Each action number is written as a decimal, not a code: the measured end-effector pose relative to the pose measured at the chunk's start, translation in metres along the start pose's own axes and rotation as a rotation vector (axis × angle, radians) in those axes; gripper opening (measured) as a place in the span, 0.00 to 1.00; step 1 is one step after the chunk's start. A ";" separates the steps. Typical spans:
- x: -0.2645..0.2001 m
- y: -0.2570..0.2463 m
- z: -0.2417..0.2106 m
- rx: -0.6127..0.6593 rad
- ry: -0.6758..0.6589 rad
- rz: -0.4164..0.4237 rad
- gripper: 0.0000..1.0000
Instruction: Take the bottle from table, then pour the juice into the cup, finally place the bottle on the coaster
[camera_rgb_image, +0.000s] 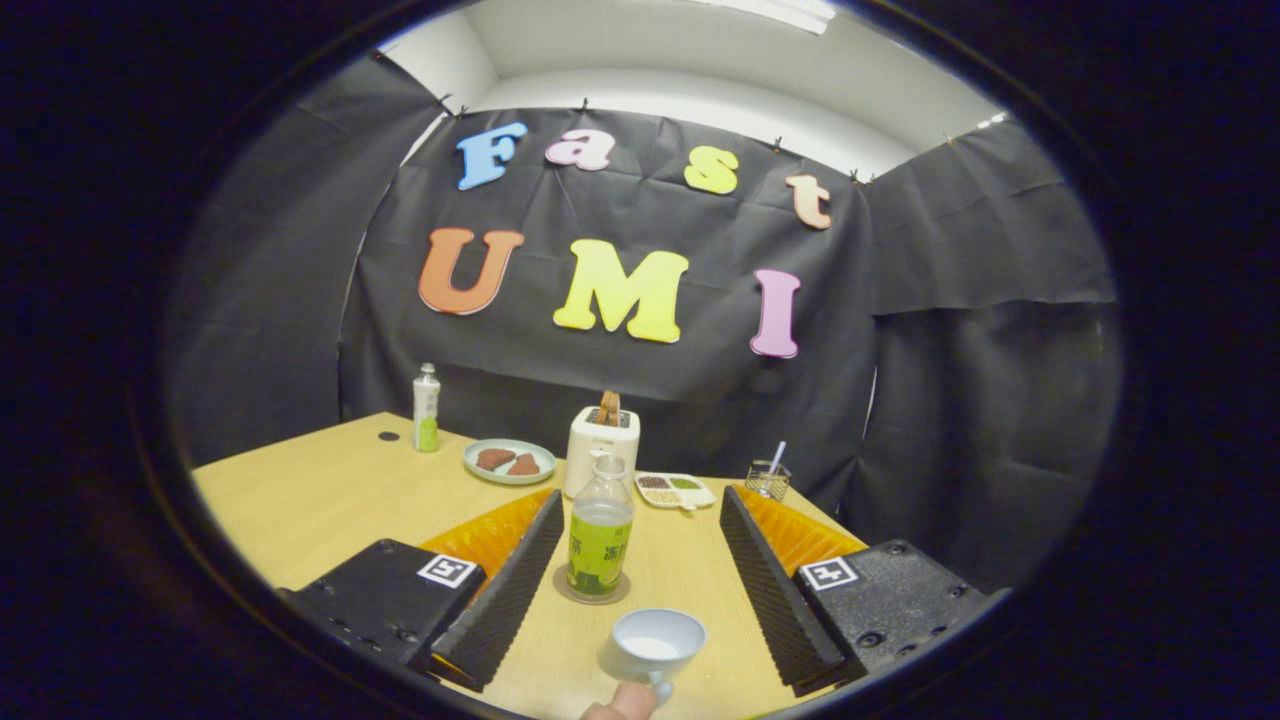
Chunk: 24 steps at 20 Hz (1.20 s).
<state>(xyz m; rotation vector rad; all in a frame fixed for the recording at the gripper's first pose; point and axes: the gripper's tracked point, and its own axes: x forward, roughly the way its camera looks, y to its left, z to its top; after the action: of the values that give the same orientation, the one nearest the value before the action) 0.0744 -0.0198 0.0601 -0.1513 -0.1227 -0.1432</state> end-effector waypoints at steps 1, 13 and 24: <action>-0.011 -0.005 0.009 0.034 -0.024 0.009 1.00; -0.140 -0.056 0.062 0.086 -0.061 0.020 1.00; -0.169 -0.065 0.062 0.103 -0.040 0.008 1.00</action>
<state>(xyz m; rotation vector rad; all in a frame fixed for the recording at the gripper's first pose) -0.1081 -0.0511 0.1081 -0.0519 -0.1690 -0.1255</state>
